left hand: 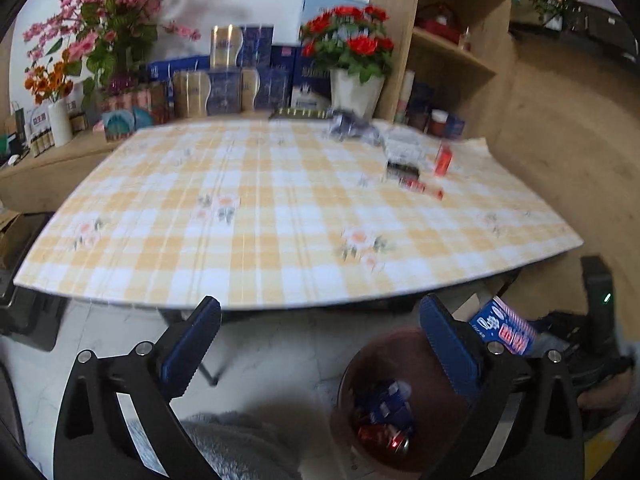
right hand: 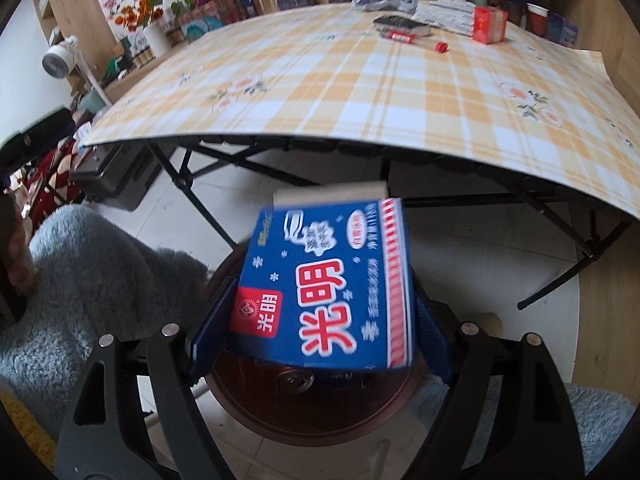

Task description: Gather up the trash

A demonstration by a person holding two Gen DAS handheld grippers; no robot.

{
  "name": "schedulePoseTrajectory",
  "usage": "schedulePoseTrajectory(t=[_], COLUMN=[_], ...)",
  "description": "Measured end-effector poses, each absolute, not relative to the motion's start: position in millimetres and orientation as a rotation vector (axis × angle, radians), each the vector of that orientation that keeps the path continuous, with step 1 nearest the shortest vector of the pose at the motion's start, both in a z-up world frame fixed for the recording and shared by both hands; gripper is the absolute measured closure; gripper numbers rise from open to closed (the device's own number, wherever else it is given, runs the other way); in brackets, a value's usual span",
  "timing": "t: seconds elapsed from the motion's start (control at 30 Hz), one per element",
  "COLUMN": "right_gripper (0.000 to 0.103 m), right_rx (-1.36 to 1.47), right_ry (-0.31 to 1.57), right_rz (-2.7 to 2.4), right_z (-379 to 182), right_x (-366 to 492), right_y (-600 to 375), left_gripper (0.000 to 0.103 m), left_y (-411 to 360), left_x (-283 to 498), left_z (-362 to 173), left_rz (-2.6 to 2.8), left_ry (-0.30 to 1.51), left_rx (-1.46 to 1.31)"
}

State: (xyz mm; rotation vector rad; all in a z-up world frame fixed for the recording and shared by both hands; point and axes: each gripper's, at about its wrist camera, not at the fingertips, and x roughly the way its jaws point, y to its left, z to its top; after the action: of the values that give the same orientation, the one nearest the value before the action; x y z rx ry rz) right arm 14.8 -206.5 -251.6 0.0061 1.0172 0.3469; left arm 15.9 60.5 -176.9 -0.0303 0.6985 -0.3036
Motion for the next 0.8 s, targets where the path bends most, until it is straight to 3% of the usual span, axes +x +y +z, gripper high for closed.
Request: schedulePoseTrajectory(t=[0.4,0.6,0.8], right_gripper=[0.024,0.008,0.006], right_rx=[0.023,0.019,0.068], right_ry=[1.058,1.044,1.015], right_rz=[0.329,0.307,0.268], right_z=[-260,-256,-245], right_x=[17,16,20], right_y=[-211,-212,-227], left_gripper=[0.006,0.006,0.006], left_y=[58,58,59], left_x=[21,21,19], left_z=[-187,-186,-182], left_rz=[-0.294,-0.285,-0.277], left_ry=[0.75,0.751,0.739], left_rx=[-0.01,-0.01,-0.016])
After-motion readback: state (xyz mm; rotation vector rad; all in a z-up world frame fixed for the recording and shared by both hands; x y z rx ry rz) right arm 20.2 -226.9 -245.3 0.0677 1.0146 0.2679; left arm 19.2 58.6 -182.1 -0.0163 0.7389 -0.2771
